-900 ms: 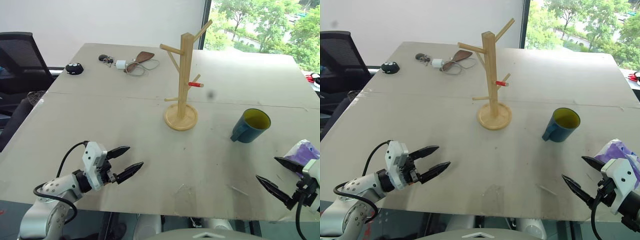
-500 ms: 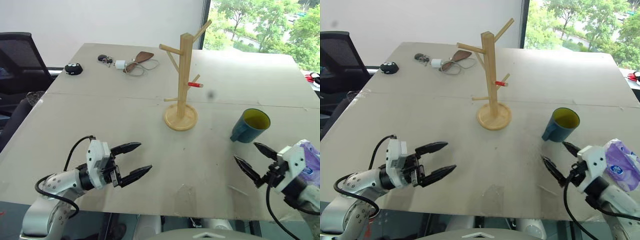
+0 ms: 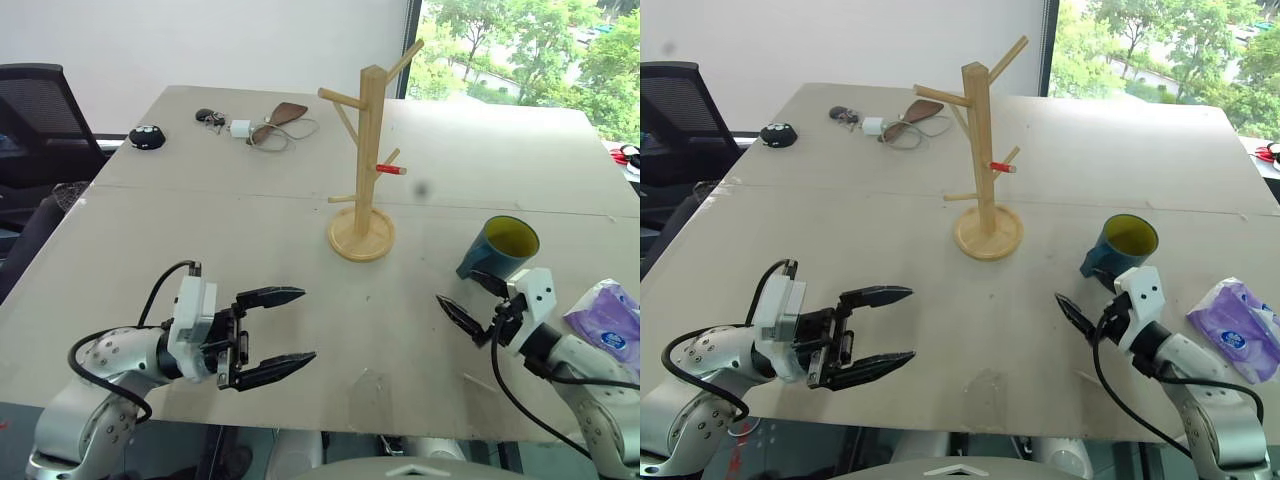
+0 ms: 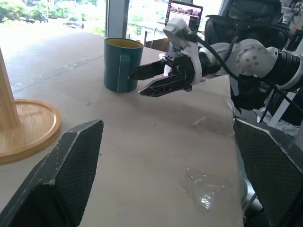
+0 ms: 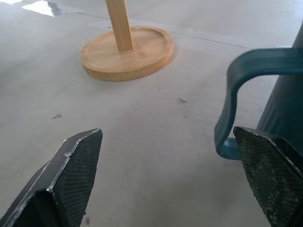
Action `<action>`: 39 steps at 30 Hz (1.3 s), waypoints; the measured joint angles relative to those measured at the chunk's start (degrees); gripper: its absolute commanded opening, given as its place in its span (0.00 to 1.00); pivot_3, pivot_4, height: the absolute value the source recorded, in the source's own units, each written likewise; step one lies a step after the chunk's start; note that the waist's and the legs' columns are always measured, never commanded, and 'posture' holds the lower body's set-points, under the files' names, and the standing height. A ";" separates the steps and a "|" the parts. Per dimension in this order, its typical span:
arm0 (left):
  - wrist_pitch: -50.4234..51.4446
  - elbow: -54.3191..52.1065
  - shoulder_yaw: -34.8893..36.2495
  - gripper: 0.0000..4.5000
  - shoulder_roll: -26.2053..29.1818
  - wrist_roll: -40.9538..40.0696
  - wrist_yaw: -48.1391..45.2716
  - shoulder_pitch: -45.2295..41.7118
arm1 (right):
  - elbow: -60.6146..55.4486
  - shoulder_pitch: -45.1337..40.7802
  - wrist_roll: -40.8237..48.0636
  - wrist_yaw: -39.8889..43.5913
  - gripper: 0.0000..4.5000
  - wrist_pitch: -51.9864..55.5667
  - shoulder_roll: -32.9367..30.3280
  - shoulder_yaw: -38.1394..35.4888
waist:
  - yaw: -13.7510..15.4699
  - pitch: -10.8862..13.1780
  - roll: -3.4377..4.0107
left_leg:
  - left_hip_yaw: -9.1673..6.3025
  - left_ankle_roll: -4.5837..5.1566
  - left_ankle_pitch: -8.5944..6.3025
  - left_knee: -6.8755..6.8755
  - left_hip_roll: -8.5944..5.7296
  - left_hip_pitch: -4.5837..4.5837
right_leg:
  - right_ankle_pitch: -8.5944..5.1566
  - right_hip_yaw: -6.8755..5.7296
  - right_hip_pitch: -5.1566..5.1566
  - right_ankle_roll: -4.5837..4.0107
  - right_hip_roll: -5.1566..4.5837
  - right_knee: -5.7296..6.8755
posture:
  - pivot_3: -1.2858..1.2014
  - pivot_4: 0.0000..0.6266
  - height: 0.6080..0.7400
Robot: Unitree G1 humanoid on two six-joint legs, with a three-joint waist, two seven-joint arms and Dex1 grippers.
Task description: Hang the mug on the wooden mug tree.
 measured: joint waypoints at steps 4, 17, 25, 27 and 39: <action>0.33 -1.46 0.06 1.00 0.11 0.02 1.16 0.52 | 2.39 -2.45 -0.11 0.08 0.99 0.05 -0.19 0.03 | 0.00 0.00 0.00 | 0.00 0.00 0.00 0.00 0.01 0.01 | 0.00 0.02 -0.01 0.00 0.01 0.00 | 0.52 0.24 1.00; 0.53 -2.94 2.18 1.00 0.17 -1.71 1.49 3.36 | 6.95 -6.75 -1.82 -0.78 0.70 0.06 -0.02 1.61 | 0.00 0.02 0.03 | 0.03 0.00 0.00 0.00 0.02 0.01 | 0.00 0.02 -0.01 0.00 0.01 0.01 | 0.52 0.24 1.00; -0.20 -2.93 2.25 1.00 0.05 -1.67 0.96 4.97 | 10.66 -10.35 -4.97 -3.81 0.03 -0.19 1.27 2.09 | -0.03 0.02 0.04 | 0.04 0.00 0.00 0.00 0.03 0.00 | 0.01 0.04 -0.04 -0.01 0.03 0.01 | 0.52 0.24 1.00; -0.43 -2.93 2.27 1.00 -0.19 -1.65 0.96 5.17 | 10.96 -10.39 -5.20 -3.76 0.03 -0.58 1.43 2.15 | -0.01 0.02 0.04 | 0.04 0.00 0.00 0.00 0.03 -0.02 | 0.01 0.04 -0.06 -0.01 0.02 0.00 | 0.52 0.24 1.00; -9.03 -0.19 7.35 1.00 -11.54 -4.17 2.83 5.65 | 4.15 -24.77 0.25 0.17 0.03 7.19 -4.47 2.06 | -0.30 0.11 0.17 | 0.06 0.00 0.00 0.00 0.02 0.02 | 0.03 0.11 -0.07 -0.02 0.15 0.04 | 0.52 0.24 1.00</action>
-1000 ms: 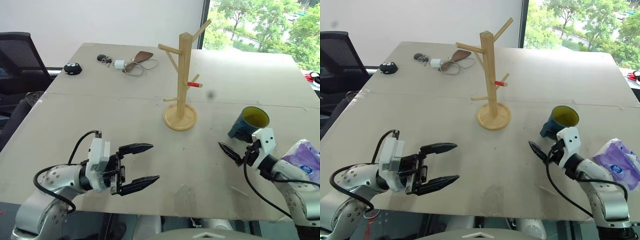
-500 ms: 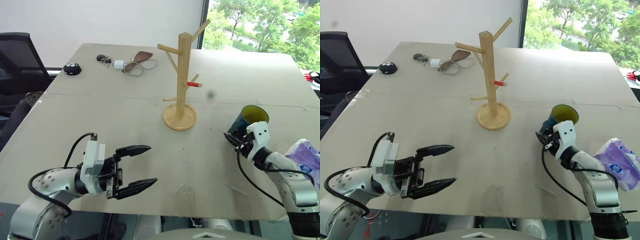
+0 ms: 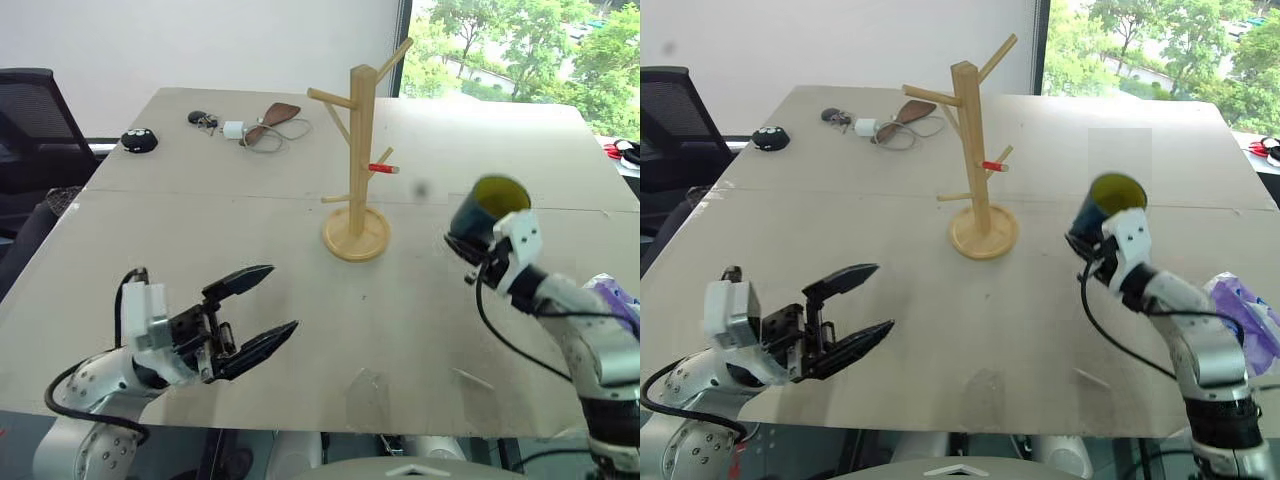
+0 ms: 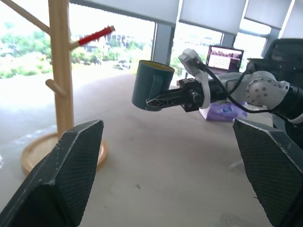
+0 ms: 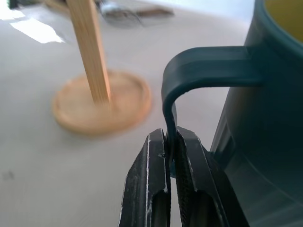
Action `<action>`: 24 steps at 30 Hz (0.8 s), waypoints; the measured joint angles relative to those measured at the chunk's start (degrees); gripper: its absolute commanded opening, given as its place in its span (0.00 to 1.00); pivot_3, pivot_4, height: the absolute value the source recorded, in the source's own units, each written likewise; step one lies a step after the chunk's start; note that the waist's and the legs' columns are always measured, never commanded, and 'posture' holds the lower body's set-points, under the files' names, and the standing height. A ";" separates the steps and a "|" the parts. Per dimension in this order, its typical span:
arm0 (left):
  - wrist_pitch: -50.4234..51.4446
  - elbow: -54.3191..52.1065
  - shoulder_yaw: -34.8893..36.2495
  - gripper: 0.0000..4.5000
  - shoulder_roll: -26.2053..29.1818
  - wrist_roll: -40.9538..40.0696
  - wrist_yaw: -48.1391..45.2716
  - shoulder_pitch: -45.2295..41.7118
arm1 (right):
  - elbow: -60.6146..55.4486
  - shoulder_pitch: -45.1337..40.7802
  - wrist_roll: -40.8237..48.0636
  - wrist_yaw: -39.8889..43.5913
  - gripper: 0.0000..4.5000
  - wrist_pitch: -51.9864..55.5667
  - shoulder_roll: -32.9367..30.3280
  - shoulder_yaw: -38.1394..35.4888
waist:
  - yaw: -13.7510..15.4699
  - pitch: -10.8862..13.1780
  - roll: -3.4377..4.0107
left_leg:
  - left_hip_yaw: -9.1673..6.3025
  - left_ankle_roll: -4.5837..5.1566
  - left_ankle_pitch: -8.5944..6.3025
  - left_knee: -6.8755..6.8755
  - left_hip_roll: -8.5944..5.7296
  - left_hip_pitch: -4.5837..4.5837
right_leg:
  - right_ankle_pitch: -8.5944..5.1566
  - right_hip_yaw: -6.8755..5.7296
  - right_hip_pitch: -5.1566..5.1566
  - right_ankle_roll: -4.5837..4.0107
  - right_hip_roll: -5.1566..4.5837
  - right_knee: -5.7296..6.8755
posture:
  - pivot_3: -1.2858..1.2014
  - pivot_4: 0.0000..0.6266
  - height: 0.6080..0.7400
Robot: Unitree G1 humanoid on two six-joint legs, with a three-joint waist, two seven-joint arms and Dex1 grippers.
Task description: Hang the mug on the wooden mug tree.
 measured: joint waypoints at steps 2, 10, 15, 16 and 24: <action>-0.66 1.44 1.19 1.00 -0.49 -0.99 -1.33 0.22 | -1.25 -5.35 1.84 -0.35 0.03 4.99 -0.85 0.32 | 0.20 -0.01 -0.03 | -0.02 0.00 0.00 0.00 0.00 -0.05 | 0.00 -0.04 -0.03 -0.02 0.01 -0.02 | 0.52 0.24 1.00; -2.20 5.79 4.65 1.00 -0.35 -3.67 -3.50 -2.88 | -4.52 -15.63 6.82 -0.28 0.03 19.19 -4.00 3.71 | 0.26 0.01 -0.02 | -0.03 0.04 -0.02 0.01 0.01 -0.17 | 0.00 -0.05 -0.06 0.00 -0.12 -0.13 | 0.52 0.24 1.00; -2.35 7.66 4.96 1.00 -0.32 -3.64 -4.34 -2.11 | -9.24 -16.12 8.89 -1.56 0.03 24.74 -5.22 3.93 | 0.18 0.02 -0.02 | -0.05 0.06 -0.03 0.00 0.03 -0.19 | 0.00 -0.06 -0.08 0.00 -0.11 -0.12 | 0.52 0.24 1.00; -2.41 7.74 5.06 1.00 -0.32 -3.64 -4.45 -2.03 | -10.06 -16.12 9.18 -1.95 0.03 25.48 -5.20 3.93 | 0.16 0.02 -0.02 | -0.05 0.06 -0.03 0.00 0.04 -0.18 | 0.00 -0.06 -0.08 0.00 -0.12 -0.11 | 0.52 0.24 1.00; -3.84 10.58 5.57 1.00 -0.47 -2.49 -7.04 -1.98 | -13.01 -21.01 9.52 -10.42 0.03 32.96 -0.45 5.58 | 0.03 0.02 -0.03 | -0.03 0.05 -0.03 0.00 0.03 -0.16 | 0.00 -0.06 -0.11 -0.01 -0.12 -0.05 | 0.52 0.24 1.00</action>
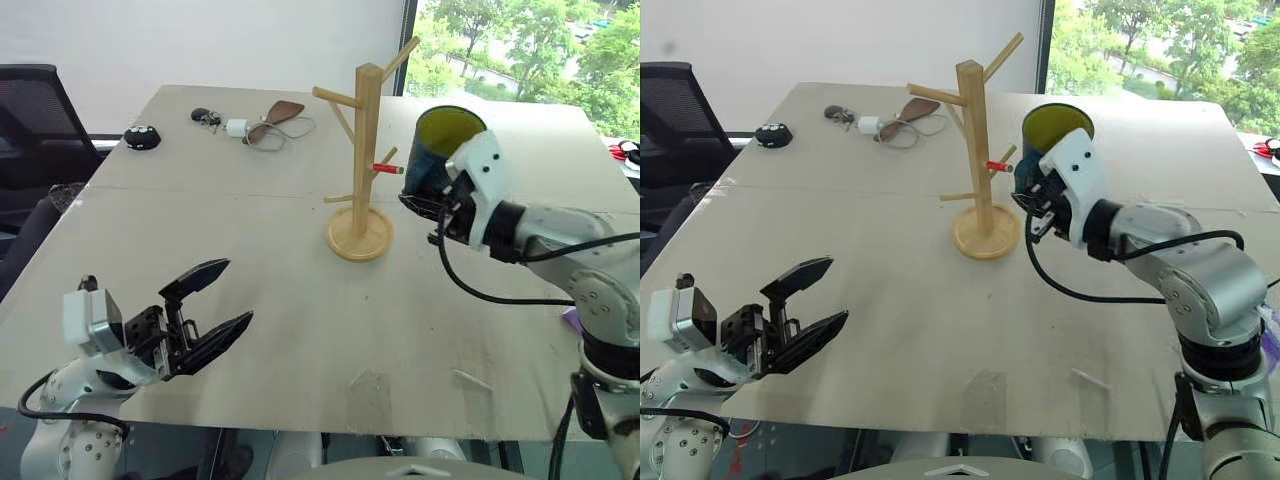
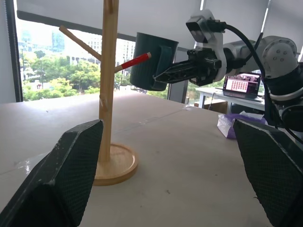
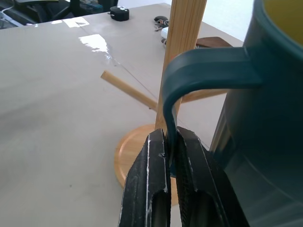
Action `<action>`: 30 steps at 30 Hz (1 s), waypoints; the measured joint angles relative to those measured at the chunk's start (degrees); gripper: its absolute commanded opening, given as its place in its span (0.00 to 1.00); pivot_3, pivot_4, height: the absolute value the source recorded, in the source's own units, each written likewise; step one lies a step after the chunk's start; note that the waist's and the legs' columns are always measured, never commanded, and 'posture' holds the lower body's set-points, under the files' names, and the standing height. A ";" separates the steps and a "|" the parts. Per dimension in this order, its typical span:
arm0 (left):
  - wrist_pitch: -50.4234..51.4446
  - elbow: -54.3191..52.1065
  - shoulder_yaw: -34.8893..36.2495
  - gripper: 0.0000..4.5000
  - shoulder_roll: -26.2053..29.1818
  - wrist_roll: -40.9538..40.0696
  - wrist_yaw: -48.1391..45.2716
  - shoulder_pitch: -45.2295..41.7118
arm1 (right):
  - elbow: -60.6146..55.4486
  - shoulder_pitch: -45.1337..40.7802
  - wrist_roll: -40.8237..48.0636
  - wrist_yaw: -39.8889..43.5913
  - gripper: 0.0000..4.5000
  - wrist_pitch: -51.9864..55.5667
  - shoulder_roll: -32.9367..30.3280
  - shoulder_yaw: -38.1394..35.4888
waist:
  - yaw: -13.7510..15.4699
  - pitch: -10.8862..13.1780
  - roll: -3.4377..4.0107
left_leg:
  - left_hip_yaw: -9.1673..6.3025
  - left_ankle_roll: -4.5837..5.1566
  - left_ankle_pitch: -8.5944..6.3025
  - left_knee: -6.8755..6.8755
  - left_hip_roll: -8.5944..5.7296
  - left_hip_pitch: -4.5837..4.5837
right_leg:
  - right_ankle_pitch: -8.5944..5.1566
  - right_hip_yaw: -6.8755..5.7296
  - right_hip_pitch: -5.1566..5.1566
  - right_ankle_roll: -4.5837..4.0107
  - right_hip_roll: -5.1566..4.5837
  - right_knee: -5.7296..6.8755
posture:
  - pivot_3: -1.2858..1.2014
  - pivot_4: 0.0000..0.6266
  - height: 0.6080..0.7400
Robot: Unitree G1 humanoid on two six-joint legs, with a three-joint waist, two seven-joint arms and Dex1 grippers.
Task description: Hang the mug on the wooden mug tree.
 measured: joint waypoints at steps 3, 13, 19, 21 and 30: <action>-0.71 1.73 0.00 1.00 -0.03 0.13 -1.04 -0.30 | -0.17 -0.74 -0.26 -2.35 0.03 2.17 1.82 1.82 | 0.05 0.00 0.00 | 0.03 0.00 0.00 0.00 0.00 -0.20 | 0.00 0.01 -0.17 0.00 -0.02 -0.01 | 0.52 0.24 1.00; -1.44 2.55 0.29 1.00 -0.21 -0.01 -2.78 0.76 | 0.22 -3.49 -2.25 -5.01 0.03 3.65 3.77 5.41 | -0.09 0.00 0.00 | 0.02 0.00 0.00 0.00 0.01 -0.34 | 0.00 0.01 -0.34 0.00 -0.04 0.00 | 0.52 0.24 1.00; -1.68 2.55 1.46 1.00 -0.81 -0.18 -2.93 1.82 | 3.01 -6.32 -4.89 -4.80 0.03 3.09 3.99 9.01 | -0.13 -0.01 -0.01 | 0.03 0.00 0.00 0.00 0.01 -0.33 | 0.00 0.01 -0.34 0.00 -0.04 0.01 | 0.52 0.24 1.00; -1.78 2.61 2.00 1.00 -0.95 -0.18 -2.94 2.02 | 4.30 -7.04 -5.68 -4.49 0.03 2.26 4.18 10.09 | -0.19 0.00 -0.01 | 0.05 0.00 0.00 0.00 0.01 -0.34 | 0.00 0.02 -0.35 0.00 -0.03 0.01 | 0.52 0.24 1.00; -1.84 2.62 2.82 1.00 -0.95 -1.09 -2.92 2.19 | 7.16 -9.31 -6.69 -1.96 0.54 1.17 5.19 11.15 | -0.15 0.00 -0.01 | 0.04 0.00 0.00 0.00 0.01 -0.39 | 0.01 0.01 -0.37 0.00 -0.07 -0.01 | 0.52 0.24 1.00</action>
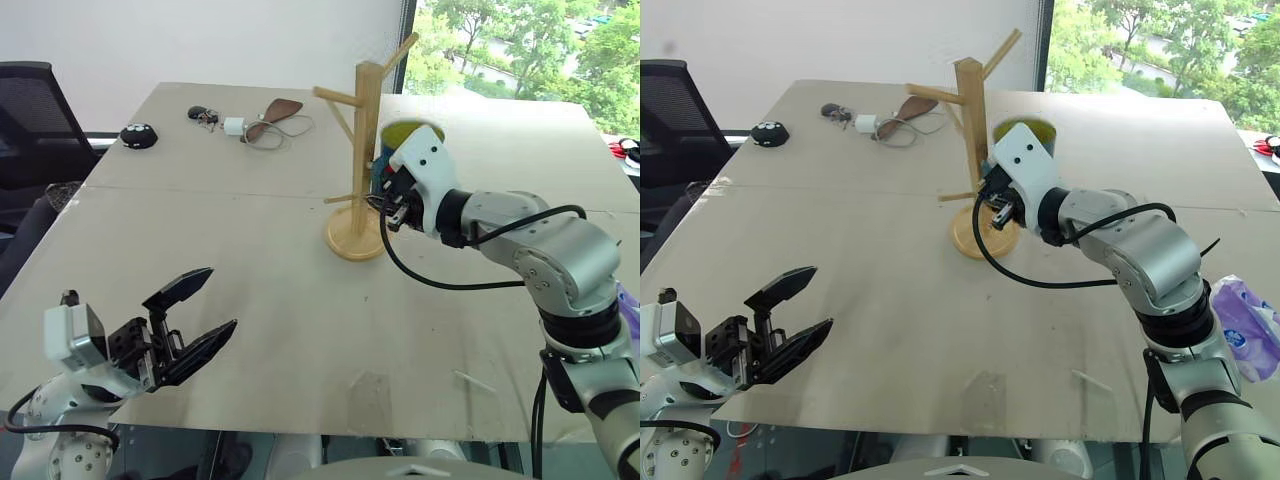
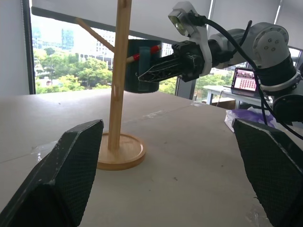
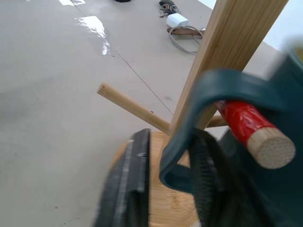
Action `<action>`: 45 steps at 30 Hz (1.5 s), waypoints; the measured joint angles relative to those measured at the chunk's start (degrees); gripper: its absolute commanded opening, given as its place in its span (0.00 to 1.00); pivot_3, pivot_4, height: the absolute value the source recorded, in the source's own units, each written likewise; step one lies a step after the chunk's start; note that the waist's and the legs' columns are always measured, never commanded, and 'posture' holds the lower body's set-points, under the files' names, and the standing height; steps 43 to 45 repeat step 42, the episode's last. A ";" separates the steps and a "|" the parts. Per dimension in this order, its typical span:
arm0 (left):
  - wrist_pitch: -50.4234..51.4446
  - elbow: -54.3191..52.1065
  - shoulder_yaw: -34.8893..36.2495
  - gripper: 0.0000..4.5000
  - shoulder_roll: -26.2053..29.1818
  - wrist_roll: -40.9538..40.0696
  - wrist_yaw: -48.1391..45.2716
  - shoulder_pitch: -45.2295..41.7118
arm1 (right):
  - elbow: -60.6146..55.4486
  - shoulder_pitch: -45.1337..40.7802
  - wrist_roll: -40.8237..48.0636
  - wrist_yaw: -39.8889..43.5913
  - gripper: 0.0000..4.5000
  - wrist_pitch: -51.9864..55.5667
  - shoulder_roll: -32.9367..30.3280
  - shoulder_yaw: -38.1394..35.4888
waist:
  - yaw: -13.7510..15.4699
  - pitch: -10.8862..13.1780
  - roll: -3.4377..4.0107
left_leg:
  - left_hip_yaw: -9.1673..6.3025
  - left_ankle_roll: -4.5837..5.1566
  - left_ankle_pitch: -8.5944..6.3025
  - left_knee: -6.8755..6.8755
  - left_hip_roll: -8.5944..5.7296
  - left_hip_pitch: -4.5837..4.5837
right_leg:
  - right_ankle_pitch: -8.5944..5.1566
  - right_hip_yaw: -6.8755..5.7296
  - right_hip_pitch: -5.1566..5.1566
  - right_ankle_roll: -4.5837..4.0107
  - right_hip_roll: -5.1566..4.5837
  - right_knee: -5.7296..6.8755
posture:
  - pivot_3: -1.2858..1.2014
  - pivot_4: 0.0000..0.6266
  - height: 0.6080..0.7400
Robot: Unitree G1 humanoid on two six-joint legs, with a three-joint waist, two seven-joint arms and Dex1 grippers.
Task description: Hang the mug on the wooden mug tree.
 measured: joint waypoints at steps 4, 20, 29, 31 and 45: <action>0.32 0.00 -0.01 1.00 0.02 -0.20 0.38 -0.64 | -2.47 2.04 2.08 0.98 0.97 0.55 -0.44 -3.97 | 0.23 0.00 -0.01 | -0.06 0.00 0.00 0.00 -0.01 -0.04 | 0.00 -0.10 0.00 0.00 -0.29 0.00 | 0.52 0.24 1.00; 8.81 -0.16 -5.17 1.00 3.70 0.61 7.28 -10.31 | -13.00 25.03 16.52 14.45 0.99 -8.20 -11.95 -29.82 | 0.55 -0.03 -0.05 | -0.17 0.00 0.00 0.00 -0.10 -0.10 | 0.00 -0.17 0.06 0.05 -0.23 -0.07 | 0.52 0.24 1.00; 13.94 -0.83 -9.73 1.00 6.71 4.08 11.31 -12.54 | -7.35 47.13 9.82 26.05 0.99 -28.30 -13.79 -34.39 | 0.21 -0.01 -0.05 | -0.12 0.01 0.00 0.00 -0.08 0.13 | -0.06 -0.03 0.16 0.14 0.04 0.03 | 0.52 0.24 1.00; 14.61 -1.50 -10.17 1.00 6.85 4.62 11.65 -12.05 | -5.09 49.98 7.31 27.95 0.99 -32.14 -14.24 -34.21 | 0.24 -0.01 -0.05 | -0.06 0.01 0.00 0.00 -0.06 0.18 | -0.08 0.01 0.19 0.19 0.06 0.04 | 0.52 0.24 1.00; 14.98 -2.83 -11.96 1.00 9.66 13.75 14.93 -5.38 | 5.49 62.93 0.71 36.94 0.99 -46.89 -17.29 -37.15 | 0.35 0.01 -0.04 | -0.01 0.01 -0.01 0.00 -0.04 0.49 | -0.14 0.05 0.45 0.24 0.06 0.01 | 0.52 0.24 1.00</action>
